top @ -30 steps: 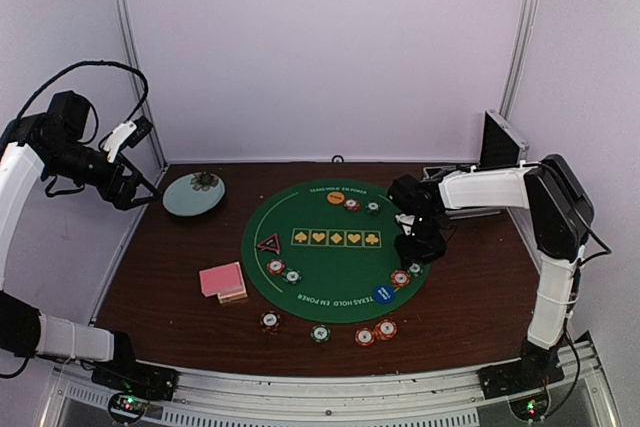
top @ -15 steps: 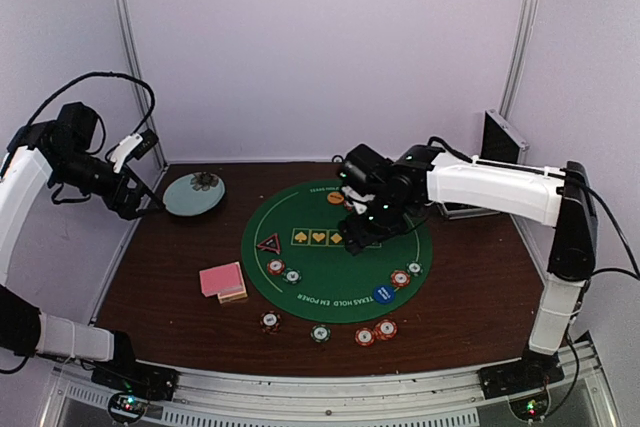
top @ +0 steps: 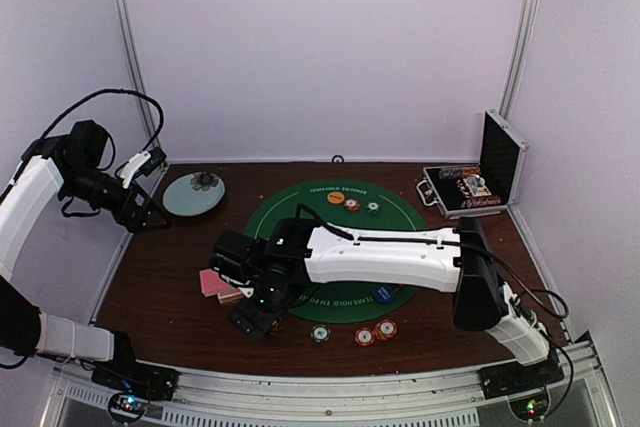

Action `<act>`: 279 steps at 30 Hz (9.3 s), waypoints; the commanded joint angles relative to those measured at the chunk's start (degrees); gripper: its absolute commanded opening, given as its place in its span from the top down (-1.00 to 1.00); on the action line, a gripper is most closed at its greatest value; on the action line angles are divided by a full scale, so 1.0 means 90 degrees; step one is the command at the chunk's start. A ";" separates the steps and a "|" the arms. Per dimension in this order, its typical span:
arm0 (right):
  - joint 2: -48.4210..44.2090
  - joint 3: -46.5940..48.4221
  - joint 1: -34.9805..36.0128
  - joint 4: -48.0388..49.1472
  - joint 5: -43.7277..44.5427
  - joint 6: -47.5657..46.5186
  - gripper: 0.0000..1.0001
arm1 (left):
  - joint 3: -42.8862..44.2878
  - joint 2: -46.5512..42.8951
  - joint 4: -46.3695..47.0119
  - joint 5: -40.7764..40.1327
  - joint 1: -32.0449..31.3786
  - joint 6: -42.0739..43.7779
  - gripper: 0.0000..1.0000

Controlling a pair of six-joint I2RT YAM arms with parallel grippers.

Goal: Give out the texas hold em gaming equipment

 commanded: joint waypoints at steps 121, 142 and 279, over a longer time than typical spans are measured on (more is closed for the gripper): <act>-0.0596 -0.1442 -0.4986 0.0688 0.0882 -0.0346 0.40 | 0.0198 0.0120 0.0128 0.0011 0.0016 0.0177 -0.95; 0.0437 -0.0718 -0.5518 0.0804 0.0538 -0.0442 0.41 | 0.0276 0.0302 0.0123 0.0027 0.0015 0.0148 -0.95; -0.0084 -0.0868 -0.1390 0.0465 -0.0192 0.0081 0.37 | 0.0311 0.0141 0.0172 -0.0083 0.0015 0.0176 -0.95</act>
